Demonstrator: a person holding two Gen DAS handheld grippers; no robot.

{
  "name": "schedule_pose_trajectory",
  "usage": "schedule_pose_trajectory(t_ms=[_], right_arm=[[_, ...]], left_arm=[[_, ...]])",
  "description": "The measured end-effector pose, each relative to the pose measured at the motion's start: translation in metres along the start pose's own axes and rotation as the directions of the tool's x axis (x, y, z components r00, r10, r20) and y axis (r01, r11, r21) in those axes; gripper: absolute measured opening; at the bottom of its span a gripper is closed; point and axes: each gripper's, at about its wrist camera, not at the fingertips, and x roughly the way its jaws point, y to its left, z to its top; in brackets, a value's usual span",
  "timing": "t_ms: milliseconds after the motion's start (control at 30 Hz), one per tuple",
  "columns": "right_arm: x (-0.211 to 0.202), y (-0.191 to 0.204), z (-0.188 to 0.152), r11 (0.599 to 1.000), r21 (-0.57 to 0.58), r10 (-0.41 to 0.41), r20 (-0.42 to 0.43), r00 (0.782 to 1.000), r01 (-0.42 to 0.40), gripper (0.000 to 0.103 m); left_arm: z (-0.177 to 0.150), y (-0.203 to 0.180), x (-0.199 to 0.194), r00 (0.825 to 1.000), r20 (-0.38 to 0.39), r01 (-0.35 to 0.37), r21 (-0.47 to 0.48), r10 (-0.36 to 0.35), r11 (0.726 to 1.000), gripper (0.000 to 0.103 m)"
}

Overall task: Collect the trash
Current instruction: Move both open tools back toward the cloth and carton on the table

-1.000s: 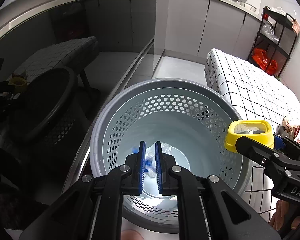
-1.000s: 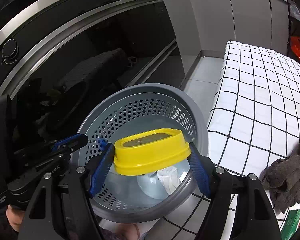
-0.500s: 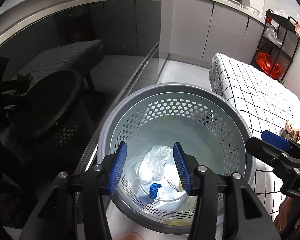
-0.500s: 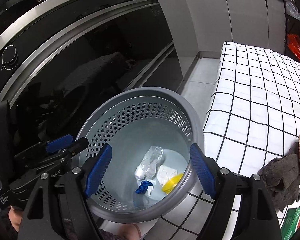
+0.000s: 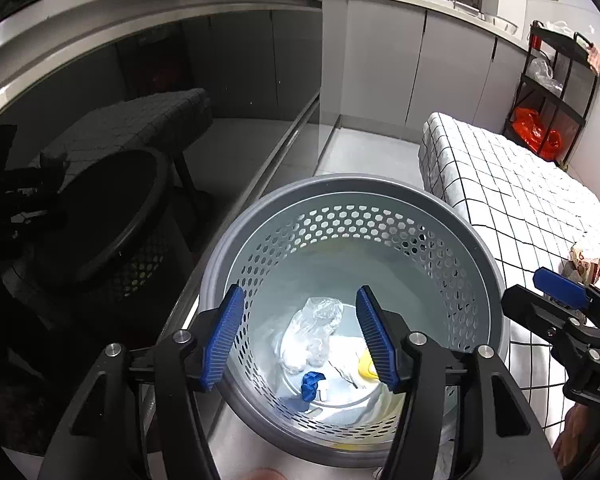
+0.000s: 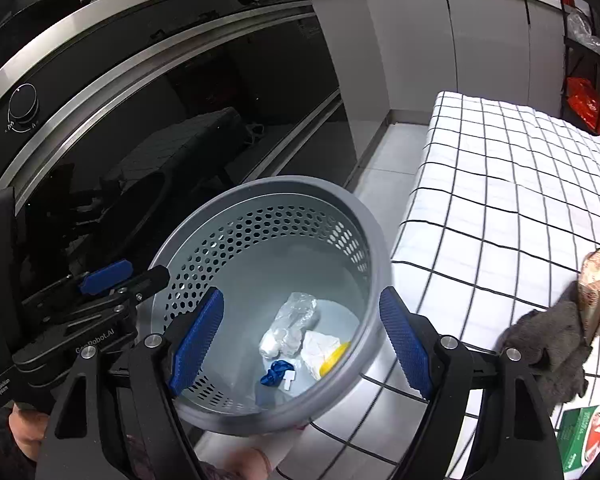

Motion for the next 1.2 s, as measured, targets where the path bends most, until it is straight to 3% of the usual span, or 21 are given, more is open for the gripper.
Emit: schedule_pose_trajectory(t_ms=[533,900,1200], right_arm=[[-0.058,-0.04,-0.043,0.988,0.079,-0.134,0.033,0.99,0.131,0.077],[-0.137,-0.105,-0.096,0.93,0.209,-0.321,0.067,0.945,0.301,0.077],[-0.147,-0.128,-0.115,0.947,0.243,-0.234,0.064,0.97,0.212,0.077]], left_arm=[[-0.006,-0.032,-0.026,0.995,0.084,0.044,0.081,-0.051,0.996,0.074],[-0.017,-0.077,-0.047,0.98,0.12,0.144,0.126,-0.16,0.982,0.078],[-0.027,-0.12,-0.053,0.972,0.118,0.179,0.183,-0.202,0.967,0.079]])
